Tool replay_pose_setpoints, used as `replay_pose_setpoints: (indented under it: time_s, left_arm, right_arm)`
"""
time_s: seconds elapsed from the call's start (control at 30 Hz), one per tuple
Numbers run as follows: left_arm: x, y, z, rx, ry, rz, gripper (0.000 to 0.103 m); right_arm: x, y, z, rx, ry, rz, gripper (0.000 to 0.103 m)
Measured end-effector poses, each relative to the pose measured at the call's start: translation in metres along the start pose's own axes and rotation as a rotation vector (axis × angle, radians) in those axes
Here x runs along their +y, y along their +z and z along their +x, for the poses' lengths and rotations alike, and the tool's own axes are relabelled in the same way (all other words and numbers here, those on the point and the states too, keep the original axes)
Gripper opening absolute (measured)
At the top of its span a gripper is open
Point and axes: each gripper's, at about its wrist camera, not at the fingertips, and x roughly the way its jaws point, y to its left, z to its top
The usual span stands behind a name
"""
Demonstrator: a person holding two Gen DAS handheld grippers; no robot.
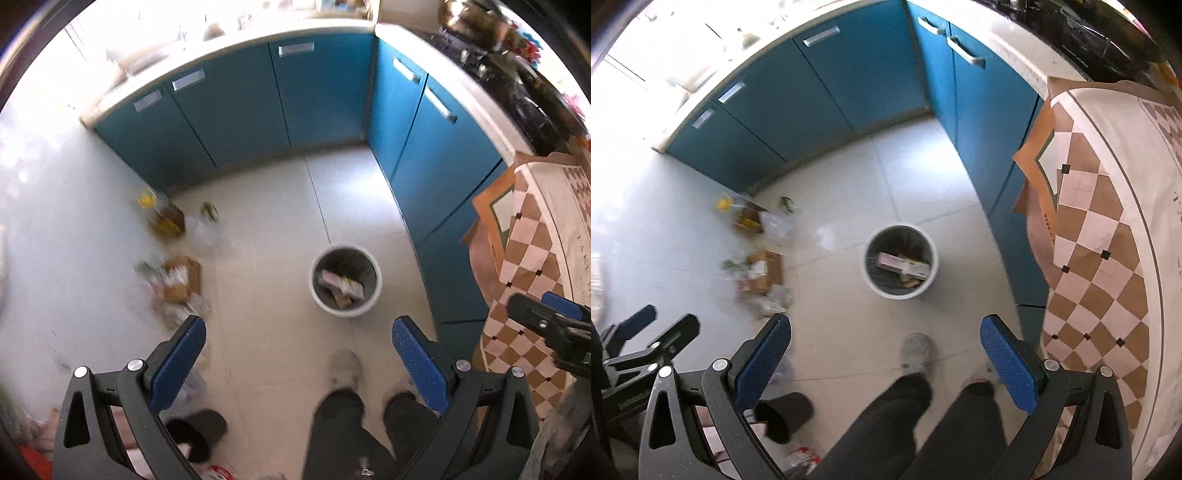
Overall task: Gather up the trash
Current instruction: 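Move both tools back toward the counter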
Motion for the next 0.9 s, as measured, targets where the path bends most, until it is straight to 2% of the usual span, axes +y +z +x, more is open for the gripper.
replay_pose_setpoints:
  time_s: [0.13, 0.23, 0.33, 0.4, 0.53, 0.63, 0.73, 0.83, 0.9]
  left_arm:
    - [-0.022, 0.019, -0.040, -0.121, -0.002, 0.031, 0.103]
    - [-0.066, 0.039, -0.072, -0.227, 0.005, 0.097, 0.103]
    - [-0.117, 0.055, -0.091, -0.290, -0.040, 0.179, 0.103]
    - [-0.161, 0.059, -0.098, -0.294, -0.092, 0.248, 0.103]
    - [-0.258, 0.052, -0.107, -0.299, -0.157, 0.408, 0.103]
    - [-0.328, 0.033, -0.113, -0.291, -0.187, 0.522, 0.103]
    - [-0.394, 0.002, -0.115, -0.252, -0.233, 0.656, 0.103]
    - [-0.456, -0.030, -0.109, -0.197, -0.265, 0.798, 0.103]
    - [-0.488, -0.053, -0.109, -0.174, -0.267, 0.893, 0.103]
  right_arm:
    - [-0.018, -0.006, -0.044, -0.064, 0.109, 0.061, 0.103]
    - [-0.051, -0.011, -0.082, -0.141, 0.127, 0.131, 0.103]
    - [-0.100, -0.022, -0.121, -0.219, 0.111, 0.232, 0.103]
    - [-0.135, -0.033, -0.140, -0.254, 0.090, 0.305, 0.103]
    - [-0.229, -0.077, -0.179, -0.293, 0.014, 0.537, 0.103]
    - [-0.301, -0.129, -0.196, -0.296, -0.089, 0.720, 0.103]
    - [-0.368, -0.194, -0.197, -0.246, -0.177, 0.905, 0.103]
    - [-0.416, -0.249, -0.185, -0.194, -0.227, 1.056, 0.103]
    - [-0.432, -0.277, -0.171, -0.169, -0.235, 1.117, 0.101]
